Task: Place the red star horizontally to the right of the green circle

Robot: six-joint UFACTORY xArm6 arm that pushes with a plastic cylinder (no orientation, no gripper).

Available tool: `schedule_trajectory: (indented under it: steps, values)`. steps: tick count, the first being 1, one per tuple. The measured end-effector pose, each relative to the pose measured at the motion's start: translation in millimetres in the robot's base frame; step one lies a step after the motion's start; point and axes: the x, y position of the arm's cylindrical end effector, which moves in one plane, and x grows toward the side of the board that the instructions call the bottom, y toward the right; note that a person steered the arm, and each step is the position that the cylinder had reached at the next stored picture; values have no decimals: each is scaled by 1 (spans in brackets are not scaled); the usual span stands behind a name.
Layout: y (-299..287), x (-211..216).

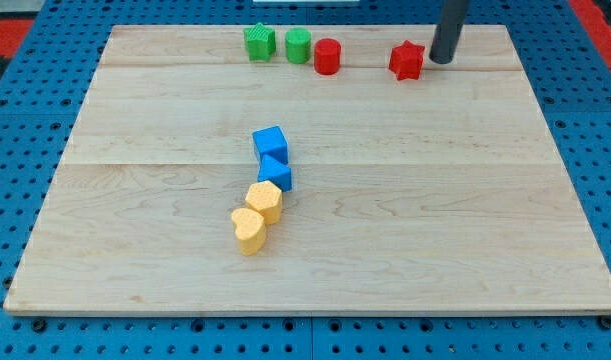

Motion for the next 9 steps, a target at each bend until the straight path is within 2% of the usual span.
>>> schedule_trajectory:
  steps: [1,3,4,5,6,7,8,9]
  values:
    - [-29,17]
    - [-29,25]
    - [-29,46]
    - [-63,61]
    - [-79,19]
    - [-51,10]
    - [-94,12]
    - [-176,32]
